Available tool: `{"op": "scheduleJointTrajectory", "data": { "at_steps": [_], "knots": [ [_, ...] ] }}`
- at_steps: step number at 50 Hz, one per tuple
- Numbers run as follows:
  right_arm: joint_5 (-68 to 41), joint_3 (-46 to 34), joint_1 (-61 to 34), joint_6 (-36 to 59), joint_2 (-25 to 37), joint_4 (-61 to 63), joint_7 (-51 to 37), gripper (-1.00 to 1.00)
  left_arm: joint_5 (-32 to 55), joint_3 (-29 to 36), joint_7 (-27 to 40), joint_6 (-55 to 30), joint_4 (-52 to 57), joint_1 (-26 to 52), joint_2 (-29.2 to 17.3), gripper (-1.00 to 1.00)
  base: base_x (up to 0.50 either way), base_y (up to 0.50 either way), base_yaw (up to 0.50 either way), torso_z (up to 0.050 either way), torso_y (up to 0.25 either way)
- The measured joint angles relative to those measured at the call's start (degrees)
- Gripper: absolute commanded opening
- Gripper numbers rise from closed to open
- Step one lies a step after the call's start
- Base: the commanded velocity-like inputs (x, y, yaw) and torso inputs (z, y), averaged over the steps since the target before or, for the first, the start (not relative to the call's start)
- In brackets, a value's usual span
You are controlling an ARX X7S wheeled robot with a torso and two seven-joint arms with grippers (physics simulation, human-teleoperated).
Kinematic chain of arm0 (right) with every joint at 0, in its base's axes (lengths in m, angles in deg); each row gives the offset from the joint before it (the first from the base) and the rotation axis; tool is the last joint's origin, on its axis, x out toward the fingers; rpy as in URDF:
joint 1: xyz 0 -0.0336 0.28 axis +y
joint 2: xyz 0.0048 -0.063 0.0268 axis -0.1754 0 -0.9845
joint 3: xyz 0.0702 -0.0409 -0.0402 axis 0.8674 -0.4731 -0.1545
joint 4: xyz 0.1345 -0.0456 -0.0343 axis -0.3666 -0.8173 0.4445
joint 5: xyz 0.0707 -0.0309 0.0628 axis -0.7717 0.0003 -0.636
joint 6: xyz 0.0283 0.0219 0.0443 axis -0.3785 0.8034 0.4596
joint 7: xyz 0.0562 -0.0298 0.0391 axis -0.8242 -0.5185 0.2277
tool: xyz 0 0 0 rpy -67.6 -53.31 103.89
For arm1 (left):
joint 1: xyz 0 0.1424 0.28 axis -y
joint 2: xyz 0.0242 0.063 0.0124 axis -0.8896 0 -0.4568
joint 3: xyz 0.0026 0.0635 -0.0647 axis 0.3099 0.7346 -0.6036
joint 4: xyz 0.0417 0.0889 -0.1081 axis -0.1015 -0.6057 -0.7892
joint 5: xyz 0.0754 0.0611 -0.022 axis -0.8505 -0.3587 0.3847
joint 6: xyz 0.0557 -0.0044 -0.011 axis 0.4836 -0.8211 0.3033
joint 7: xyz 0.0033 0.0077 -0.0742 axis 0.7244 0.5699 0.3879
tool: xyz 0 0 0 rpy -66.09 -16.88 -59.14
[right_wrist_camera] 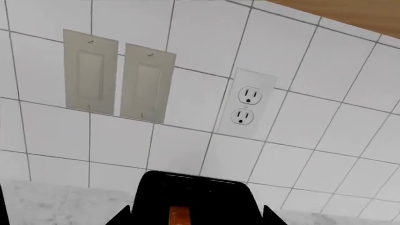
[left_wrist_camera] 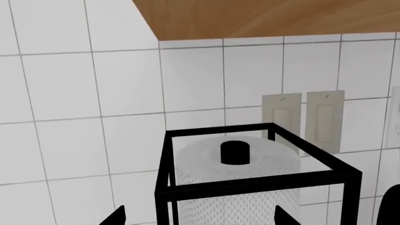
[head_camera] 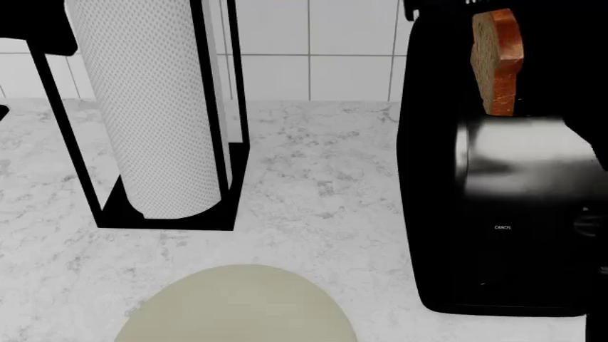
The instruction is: Place the toasted item on a plate.
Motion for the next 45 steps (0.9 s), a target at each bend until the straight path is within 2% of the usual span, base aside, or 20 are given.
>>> {"op": "scheduleJointTrajectory", "data": {
  "at_steps": [14,29,45],
  "knots": [
    [-8.19,-5.94,-4.14,-1.17,1.42,-10.66,-3.77,1.0,0.4,-0.06,0.53,-0.02,0.26,-0.66,0.04,1.0,0.0,0.0,0.0,0.0,0.0],
    [-8.41,-10.7,-3.44,-7.44,0.84,-19.14,-2.12,1.0,0.43,0.31,0.61,1.11,-0.69,-1.44,-0.15,1.0,0.0,0.0,0.0,0.0,0.0],
    [-7.48,-12.1,-2.34,-11.08,0.61,-22.49,-1.38,1.0,0.83,0.28,0.99,1.19,-0.81,-1.79,-0.31,1.0,0.0,0.0,0.0,0.0,0.0]
  ]
}}
